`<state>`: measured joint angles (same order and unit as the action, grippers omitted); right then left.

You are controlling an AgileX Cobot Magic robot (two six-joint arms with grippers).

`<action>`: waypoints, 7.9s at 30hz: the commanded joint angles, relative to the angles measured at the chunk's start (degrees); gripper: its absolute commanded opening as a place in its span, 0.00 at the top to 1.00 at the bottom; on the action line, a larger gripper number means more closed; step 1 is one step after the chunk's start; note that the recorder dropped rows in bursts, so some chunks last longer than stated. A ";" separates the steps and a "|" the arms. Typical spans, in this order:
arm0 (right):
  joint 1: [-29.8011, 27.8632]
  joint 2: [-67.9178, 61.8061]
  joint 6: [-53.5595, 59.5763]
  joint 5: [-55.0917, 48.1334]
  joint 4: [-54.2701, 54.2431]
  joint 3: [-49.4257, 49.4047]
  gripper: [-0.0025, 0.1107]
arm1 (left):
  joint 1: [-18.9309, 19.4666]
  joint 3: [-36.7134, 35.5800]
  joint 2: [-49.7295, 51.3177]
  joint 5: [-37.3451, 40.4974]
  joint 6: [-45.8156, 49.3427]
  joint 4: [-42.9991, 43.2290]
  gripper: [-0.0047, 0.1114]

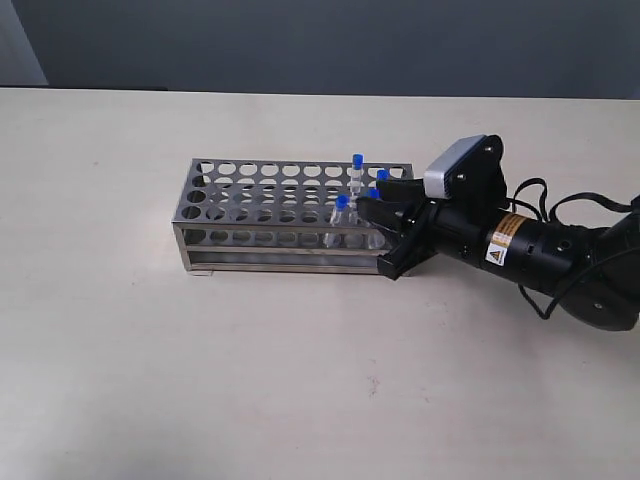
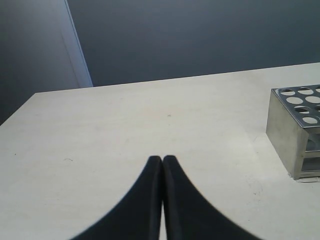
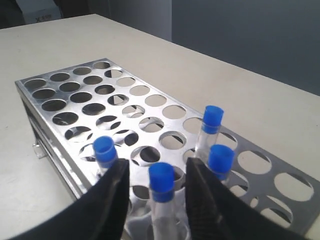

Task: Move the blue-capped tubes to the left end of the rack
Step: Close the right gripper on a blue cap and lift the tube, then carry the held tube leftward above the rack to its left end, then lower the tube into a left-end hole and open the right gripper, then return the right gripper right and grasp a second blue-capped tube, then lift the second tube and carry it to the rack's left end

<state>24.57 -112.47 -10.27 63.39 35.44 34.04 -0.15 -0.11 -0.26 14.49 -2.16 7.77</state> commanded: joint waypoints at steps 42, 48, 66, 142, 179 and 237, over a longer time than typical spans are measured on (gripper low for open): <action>7.01 14.83 -9.66 -22.36 3.89 19.66 0.98 | -0.39 0.11 0.26 -0.77 -0.20 -0.01 0.96; 13.00 7.64 -14.36 -23.84 4.73 32.61 0.98 | -0.39 0.11 0.26 -0.77 -0.20 -0.01 0.96; 19.54 -15.66 -16.76 -23.84 1.06 51.36 0.98 | -0.39 0.11 0.26 -0.77 -0.20 -0.01 0.96; 6.86 7.05 2.70 -15.61 -24.80 6.15 0.54 | -0.39 0.11 0.26 -0.77 -0.20 -0.01 0.96; 6.86 1.91 2.57 -18.22 -24.06 5.58 0.72 | -0.39 0.11 0.26 -0.77 -0.20 -0.01 0.96; 24.55 -10.80 -6.41 -30.70 -11.92 43.37 0.98 | -0.39 0.11 0.26 -0.77 -0.20 -0.01 0.96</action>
<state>49.19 -122.42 -16.45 32.46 23.64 77.17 -0.15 -0.11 -0.26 14.49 -2.16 7.77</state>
